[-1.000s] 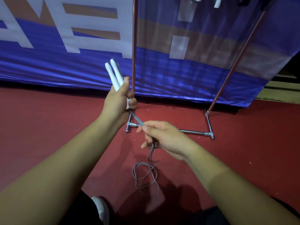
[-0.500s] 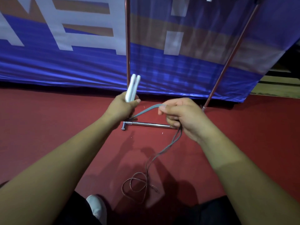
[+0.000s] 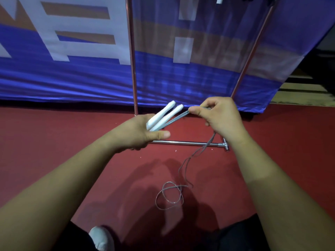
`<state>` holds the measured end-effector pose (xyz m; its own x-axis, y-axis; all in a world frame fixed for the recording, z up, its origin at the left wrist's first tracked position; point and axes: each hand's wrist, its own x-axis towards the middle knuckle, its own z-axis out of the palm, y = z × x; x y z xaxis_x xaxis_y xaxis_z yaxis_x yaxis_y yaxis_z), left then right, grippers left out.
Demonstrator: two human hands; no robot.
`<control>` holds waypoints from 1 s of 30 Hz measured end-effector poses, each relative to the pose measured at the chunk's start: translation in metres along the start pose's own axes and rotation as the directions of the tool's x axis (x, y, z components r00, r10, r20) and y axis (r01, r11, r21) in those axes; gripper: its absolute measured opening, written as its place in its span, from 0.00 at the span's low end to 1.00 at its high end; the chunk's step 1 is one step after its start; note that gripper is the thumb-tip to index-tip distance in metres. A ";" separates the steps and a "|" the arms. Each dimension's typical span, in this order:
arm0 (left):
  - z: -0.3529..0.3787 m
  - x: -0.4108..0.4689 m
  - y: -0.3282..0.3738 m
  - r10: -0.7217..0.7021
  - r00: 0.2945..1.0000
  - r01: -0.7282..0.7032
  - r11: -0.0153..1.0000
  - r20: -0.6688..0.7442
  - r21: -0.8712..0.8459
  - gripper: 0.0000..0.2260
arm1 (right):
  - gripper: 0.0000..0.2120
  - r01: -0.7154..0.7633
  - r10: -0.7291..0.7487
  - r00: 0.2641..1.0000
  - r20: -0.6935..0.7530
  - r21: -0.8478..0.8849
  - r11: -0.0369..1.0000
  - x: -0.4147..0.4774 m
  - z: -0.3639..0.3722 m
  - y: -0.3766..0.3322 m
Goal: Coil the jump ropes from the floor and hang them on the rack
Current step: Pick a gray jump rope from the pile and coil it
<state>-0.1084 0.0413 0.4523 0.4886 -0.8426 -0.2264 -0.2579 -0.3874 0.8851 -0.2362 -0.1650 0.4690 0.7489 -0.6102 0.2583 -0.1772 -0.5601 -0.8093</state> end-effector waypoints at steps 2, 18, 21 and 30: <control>-0.003 0.003 -0.005 -0.035 0.999 0.040 0.969 -0.022 0.246 0.16 | 0.15 0.024 -0.021 0.999 0.030 -0.105 0.994 0.002 0.001 0.002; 0.008 -0.017 0.001 0.130 0.991 -0.133 0.942 -0.028 -0.307 0.11 | 0.09 0.043 -0.022 0.951 0.308 -0.061 0.997 -0.002 0.031 0.014; 0.000 -0.014 0.001 0.111 0.986 -0.156 0.863 -0.122 -0.480 0.12 | 0.11 0.042 -0.019 0.938 0.346 -0.060 0.997 -0.007 0.031 0.006; -0.049 -0.004 -0.013 0.030 0.924 -0.134 0.959 -0.382 -0.248 0.05 | 0.11 -0.025 0.024 0.848 0.530 -0.004 1.000 -0.022 0.027 0.002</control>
<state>-0.0660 0.0679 0.4611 0.7619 -0.6471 -0.0269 -0.1063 -0.1659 0.9804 -0.2354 -0.1377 0.4477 0.9691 -0.2333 -0.0798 -0.1986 -0.5468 -0.8134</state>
